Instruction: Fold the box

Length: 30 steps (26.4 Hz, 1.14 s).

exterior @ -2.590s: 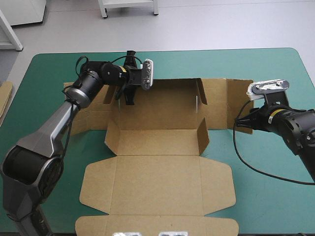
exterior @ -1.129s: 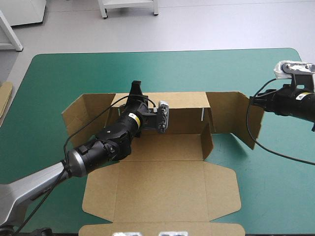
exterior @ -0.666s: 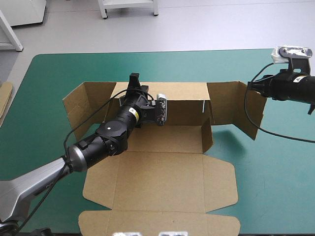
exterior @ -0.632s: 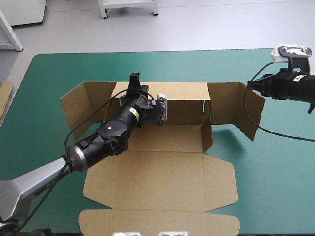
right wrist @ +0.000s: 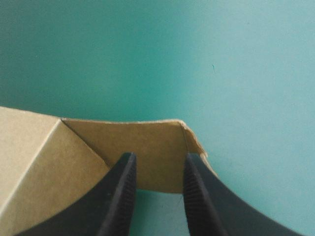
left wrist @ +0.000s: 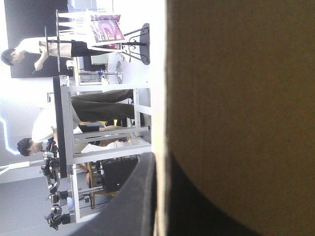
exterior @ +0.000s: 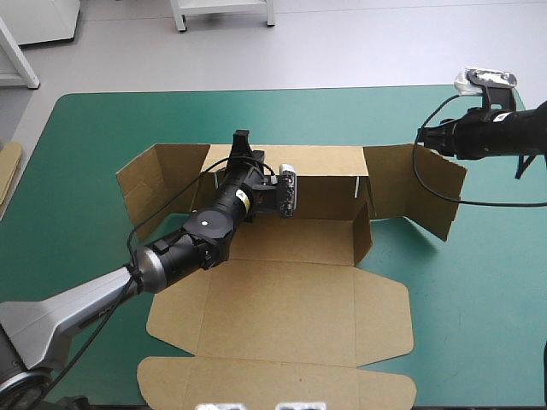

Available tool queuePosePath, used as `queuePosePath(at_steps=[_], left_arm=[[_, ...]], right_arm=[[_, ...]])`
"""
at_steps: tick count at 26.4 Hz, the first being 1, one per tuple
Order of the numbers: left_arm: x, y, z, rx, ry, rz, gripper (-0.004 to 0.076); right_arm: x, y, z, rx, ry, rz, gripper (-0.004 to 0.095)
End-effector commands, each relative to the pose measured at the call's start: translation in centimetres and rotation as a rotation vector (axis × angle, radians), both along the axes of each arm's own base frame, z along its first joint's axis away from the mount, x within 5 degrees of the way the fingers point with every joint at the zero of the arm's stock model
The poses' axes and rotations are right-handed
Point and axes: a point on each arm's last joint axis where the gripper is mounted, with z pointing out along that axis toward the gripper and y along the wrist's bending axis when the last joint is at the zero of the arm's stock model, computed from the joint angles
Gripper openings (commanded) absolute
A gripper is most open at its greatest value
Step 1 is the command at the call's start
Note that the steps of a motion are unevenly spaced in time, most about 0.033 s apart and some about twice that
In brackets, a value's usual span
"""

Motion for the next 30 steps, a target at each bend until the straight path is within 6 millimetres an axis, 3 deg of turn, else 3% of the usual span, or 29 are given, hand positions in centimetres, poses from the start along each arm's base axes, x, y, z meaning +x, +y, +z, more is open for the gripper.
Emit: queuePosePath(at_steps=[1, 7, 8, 10, 13, 18, 30], left_arm=[[-0.2, 0.6, 2.8, -0.046, -0.076, 0.025, -0.0008], [-0.2, 0.6, 2.8, -0.045, -0.077, 0.027, -0.0008], [-0.2, 0.6, 2.8, -0.045, -0.077, 0.027, -0.0009], [-0.2, 0.6, 2.8, -0.045, -0.077, 0.027, -0.0008], [-0.2, 0.6, 2.8, -0.045, -0.077, 0.027, -0.0008], [-0.2, 0.7, 2.8, -0.042, -0.08, 0.04, -0.0009], [-0.1, 0.9, 2.8, -0.036, -0.085, 0.062, -0.0008]], right_arm=[[1.2, -0.3, 2.7, 0.034, -0.157, -0.036, 0.0312], [7.7, -0.5, 2.3, 0.054, -0.052, 0.021, 0.0312], [9.1, -0.2, 1.6, 0.041, -0.012, 0.04, 0.0312], [9.9, 0.4, 0.5, -0.004, 0.052, 0.054, 0.0312], [10.4, 1.5, -0.7, -0.083, 0.1, 0.068, 0.0312], [10.4, 3.3, -1.0, -0.111, 0.109, 0.104, 0.0311], [9.4, 3.6, -2.4, -0.095, 0.179, 0.121, 0.031]])
